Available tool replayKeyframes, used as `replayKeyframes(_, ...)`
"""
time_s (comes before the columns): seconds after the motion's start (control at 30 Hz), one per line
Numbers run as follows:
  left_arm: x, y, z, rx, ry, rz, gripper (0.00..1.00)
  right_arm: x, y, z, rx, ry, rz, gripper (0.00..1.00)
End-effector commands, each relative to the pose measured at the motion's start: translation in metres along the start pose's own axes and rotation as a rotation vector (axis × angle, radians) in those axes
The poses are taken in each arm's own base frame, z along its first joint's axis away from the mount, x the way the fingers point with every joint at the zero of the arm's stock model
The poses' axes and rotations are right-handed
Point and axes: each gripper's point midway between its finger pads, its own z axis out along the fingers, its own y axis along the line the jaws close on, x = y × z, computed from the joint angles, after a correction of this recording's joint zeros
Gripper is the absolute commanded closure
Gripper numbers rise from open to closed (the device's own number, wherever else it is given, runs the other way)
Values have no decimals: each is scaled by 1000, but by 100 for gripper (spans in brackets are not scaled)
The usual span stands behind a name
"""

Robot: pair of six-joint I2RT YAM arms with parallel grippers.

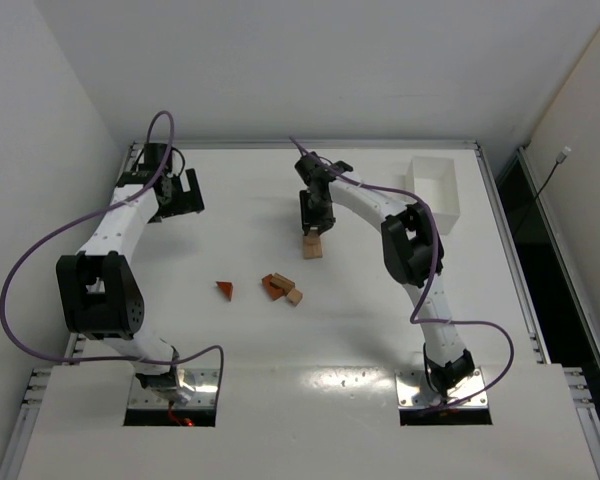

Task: Build the wood block tower

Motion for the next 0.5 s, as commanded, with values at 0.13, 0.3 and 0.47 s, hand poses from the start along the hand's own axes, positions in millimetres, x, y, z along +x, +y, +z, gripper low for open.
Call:
replayKeyframes(0.13, -5, 2, -2, 7, -24, -27, 0, -2, 2, 3, 9, -18, -16, 49)
replayKeyframes(0.3, -3, 3, -4, 7, -24, -27, 0, -3, 4, 3, -5, -21, -25, 38)
replayKeyframes(0.47, 2, 2, -7, 23, -19, -9, 0, -11, 14, -7, -65, -50, -74, 27)
